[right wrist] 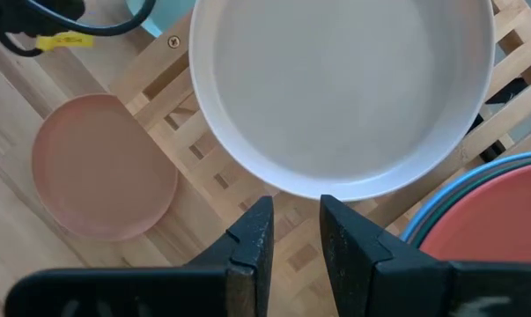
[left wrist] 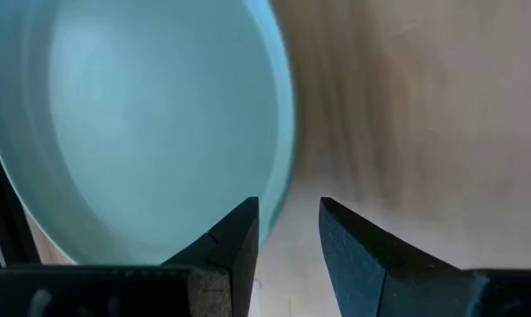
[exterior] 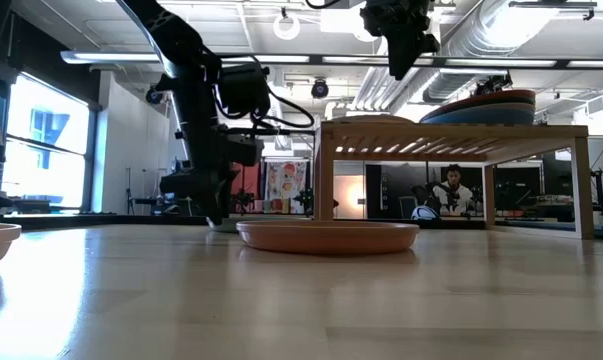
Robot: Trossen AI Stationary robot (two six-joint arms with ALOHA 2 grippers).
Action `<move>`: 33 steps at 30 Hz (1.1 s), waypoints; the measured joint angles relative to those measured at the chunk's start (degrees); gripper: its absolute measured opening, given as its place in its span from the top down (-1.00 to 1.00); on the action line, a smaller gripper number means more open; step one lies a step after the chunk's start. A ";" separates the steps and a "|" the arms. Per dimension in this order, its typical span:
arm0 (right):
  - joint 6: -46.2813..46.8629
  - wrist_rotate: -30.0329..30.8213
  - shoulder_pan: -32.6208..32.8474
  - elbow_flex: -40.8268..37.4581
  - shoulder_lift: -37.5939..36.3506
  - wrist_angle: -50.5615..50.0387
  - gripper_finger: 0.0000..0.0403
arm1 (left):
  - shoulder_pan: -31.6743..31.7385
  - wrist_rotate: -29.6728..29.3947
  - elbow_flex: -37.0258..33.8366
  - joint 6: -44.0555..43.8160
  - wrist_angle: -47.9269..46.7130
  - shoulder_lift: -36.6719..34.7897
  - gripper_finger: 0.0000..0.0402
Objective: Place and stack plates onto a shelf
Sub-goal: Stack the gray plate on top of the white plate on the shelf
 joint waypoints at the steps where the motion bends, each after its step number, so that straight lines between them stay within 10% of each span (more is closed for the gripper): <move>1: 0.00 0.00 0.00 0.00 0.00 -0.16 0.64 | 0.02 -0.17 0.00 -0.04 0.18 0.23 0.46; 17: -0.01 0.00 0.00 0.00 -0.02 -0.21 0.64 | 0.54 -0.24 0.30 -2.07 1.07 3.60 0.47; 33: -0.02 -0.02 0.00 0.00 -0.02 -0.17 0.64 | -3.16 -3.16 0.02 -6.25 -1.26 1.27 0.98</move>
